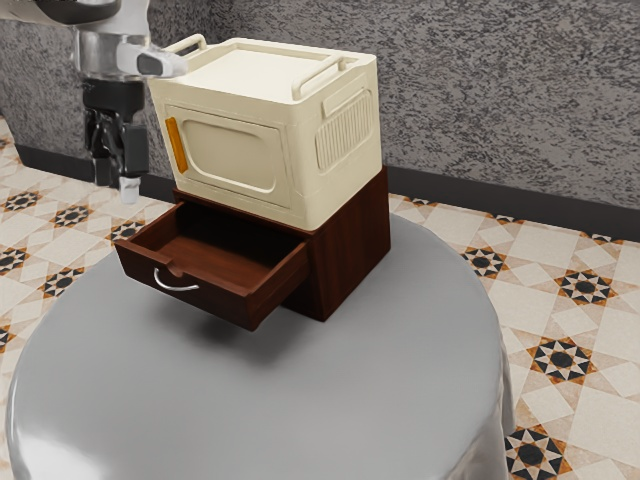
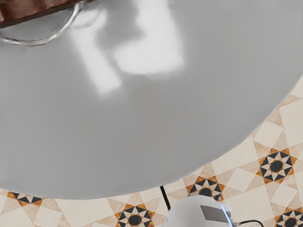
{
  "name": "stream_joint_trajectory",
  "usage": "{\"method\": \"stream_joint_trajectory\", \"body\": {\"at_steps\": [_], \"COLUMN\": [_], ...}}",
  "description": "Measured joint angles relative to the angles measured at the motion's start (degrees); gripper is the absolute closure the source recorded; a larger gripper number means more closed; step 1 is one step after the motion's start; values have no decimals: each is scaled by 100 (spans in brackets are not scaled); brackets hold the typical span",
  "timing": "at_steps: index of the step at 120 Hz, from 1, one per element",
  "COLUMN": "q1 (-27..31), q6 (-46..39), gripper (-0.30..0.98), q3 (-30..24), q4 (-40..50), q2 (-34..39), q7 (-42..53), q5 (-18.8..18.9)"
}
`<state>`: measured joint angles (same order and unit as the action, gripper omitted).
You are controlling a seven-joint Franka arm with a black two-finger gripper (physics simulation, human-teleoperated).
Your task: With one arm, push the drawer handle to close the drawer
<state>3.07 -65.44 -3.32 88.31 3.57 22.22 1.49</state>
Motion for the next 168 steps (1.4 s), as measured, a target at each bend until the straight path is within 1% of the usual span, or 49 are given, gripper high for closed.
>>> {"method": "stream_joint_trajectory", "body": {"at_steps": [17, 38, 42, 47, 52, 58, 65, 70, 73, 79, 86, 96, 107, 113, 119, 126, 141, 154, 168], "q1": [50, 119, 142, 152, 129, 30, 13, 29, 44, 171, 433, 555, 598, 606, 596, 689, 742, 745, 744], "q6": [-719, -1123, -1104, -986, -839, -664, -496, -414, -389, -407, -428, -592, -1082, -1384, -1639, -1914, -2567, -3055, -3382], "gripper": [0, 0, 0, 0, 0, 0, 0, 1, 3, 15, 31, 49, 61, 66, 69, 72, 75, 77, 78], "q3": [5, -4, -32, -111, -373, -572, -723, -754, -751, -740, -734, -753, -716, -695, -685, -661, -644, -523, -487], "q4": [12, -67, -541, -1053, -1269, -1297, -901, -398, -53, 945, 1903, 2835, 3728, 4106, 4274, 4340, 4280, 4250, 3973], "q2": [3, -3, 148, 576, 904, 1080, 1188, 1309, 1415, 1971, 2530, 2841, 3030, 3037, 2902, 2551, 1744, 1481, 1044], "q7": [597, 1166, 1246, 1270, 1208, 1107, 973, 820, 732, 566, 390, 168, -45, -184, -373, -594, -1006, -1294, -1510], "q5": [-42, -112, -108, -117, -119, -144, -207, -258, -298, -429, -611, -766, -824, -848, -867, -875, -694, -614, -544]}}
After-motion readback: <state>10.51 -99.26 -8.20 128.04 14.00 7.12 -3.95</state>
